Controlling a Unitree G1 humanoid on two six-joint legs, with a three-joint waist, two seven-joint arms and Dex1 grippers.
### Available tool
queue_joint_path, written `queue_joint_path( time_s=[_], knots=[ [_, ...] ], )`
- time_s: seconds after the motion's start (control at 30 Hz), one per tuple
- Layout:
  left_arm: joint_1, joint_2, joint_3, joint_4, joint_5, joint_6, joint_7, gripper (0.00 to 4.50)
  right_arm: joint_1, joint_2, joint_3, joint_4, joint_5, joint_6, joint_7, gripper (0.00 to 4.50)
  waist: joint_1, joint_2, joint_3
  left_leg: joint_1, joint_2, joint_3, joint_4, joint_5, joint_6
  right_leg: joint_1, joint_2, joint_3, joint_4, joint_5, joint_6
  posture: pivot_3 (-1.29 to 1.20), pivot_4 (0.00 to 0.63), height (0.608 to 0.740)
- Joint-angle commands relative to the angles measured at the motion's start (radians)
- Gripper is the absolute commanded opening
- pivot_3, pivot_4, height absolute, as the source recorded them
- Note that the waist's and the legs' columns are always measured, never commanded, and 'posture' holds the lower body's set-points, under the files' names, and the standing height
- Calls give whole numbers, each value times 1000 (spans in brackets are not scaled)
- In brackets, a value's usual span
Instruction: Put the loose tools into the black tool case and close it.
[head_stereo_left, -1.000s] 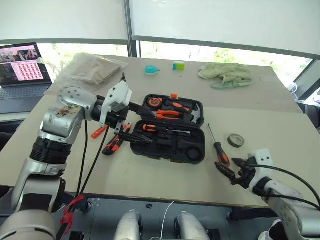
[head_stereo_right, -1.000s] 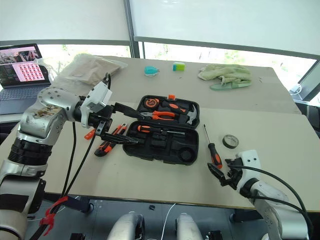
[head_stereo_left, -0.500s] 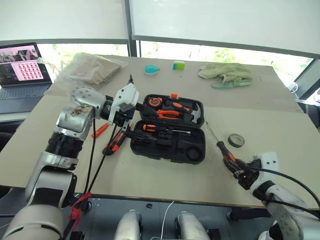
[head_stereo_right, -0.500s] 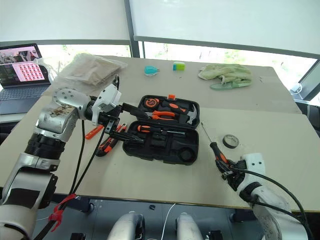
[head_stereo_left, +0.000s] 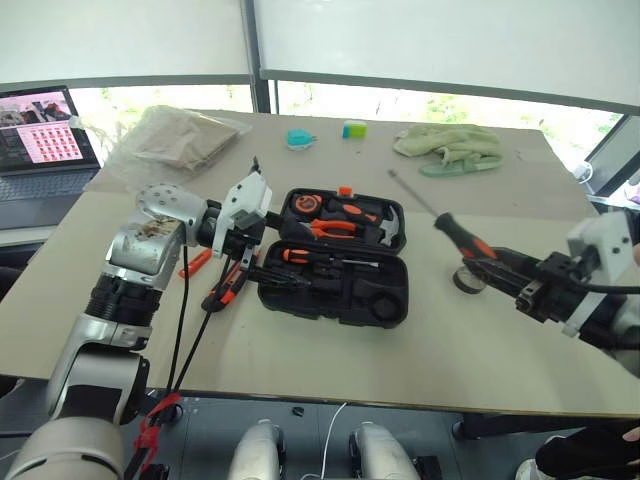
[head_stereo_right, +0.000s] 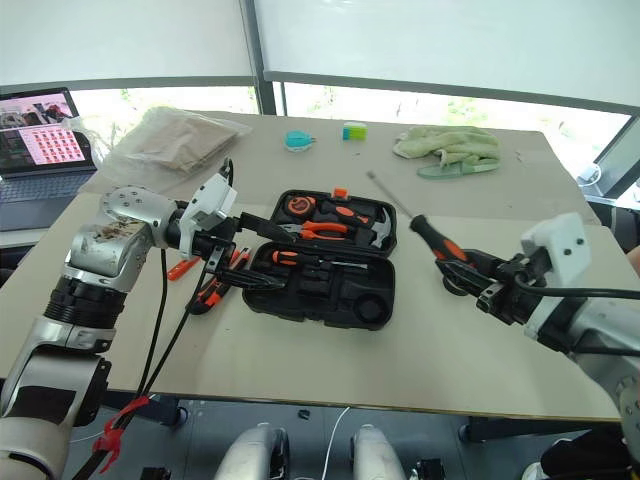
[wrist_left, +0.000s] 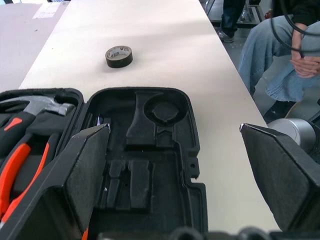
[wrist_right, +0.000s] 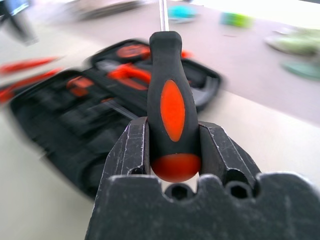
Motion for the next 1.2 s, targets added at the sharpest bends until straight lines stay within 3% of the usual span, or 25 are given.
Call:
queue_joint_path(
  time_s=[0.03,0.13,0.37,0.63,0.93,1.0,1.17,1.2],
  knots=[
    [24,48,49,-106,-33,47,24,4500,-103,-51,145,86,-102,-132,180,993,1,0,0,0,0,0,0,0,0,0,0,0,0,0,0,0,150,740],
    [90,132,85,-199,-51,99,29,4500,-248,-49,356,241,-259,-267,334,993,-5,-1,1,0,0,0,0,0,0,0,0,0,-1,0,0,0,150,740],
    [183,256,163,-301,-99,193,65,4500,-486,85,615,665,-540,-579,535,993,4,-3,4,-1,0,2,0,0,0,-3,0,0,1,0,0,0,150,740],
    [305,302,247,-431,-171,275,158,4500,-645,216,678,992,-690,-755,587,993,3,-3,6,-10,0,3,4,0,0,-15,-1,0,8,0,0,0,150,740],
    [314,318,260,-440,-191,278,204,4500,-698,267,664,1101,-732,-776,620,993,2,-2,6,-10,1,3,3,0,0,-15,0,0,9,0,-1,0,150,740],
    [314,319,256,-440,-194,274,209,4500,-692,272,656,1086,-721,-769,633,2021,2,-2,6,-10,1,3,3,0,0,-15,0,0,9,0,-1,0,150,740],
    [296,309,238,-416,-190,261,217,4500,-695,284,617,1022,-685,-728,618,3689,2,-2,6,-10,1,3,3,0,0,-15,0,0,9,0,-1,0,150,740],
    [290,306,234,-408,-187,257,218,4500,-700,289,606,1008,-674,-701,609,3689,2,-2,6,-10,1,3,3,0,0,-15,0,0,9,0,-1,0,150,740]
  ],
)
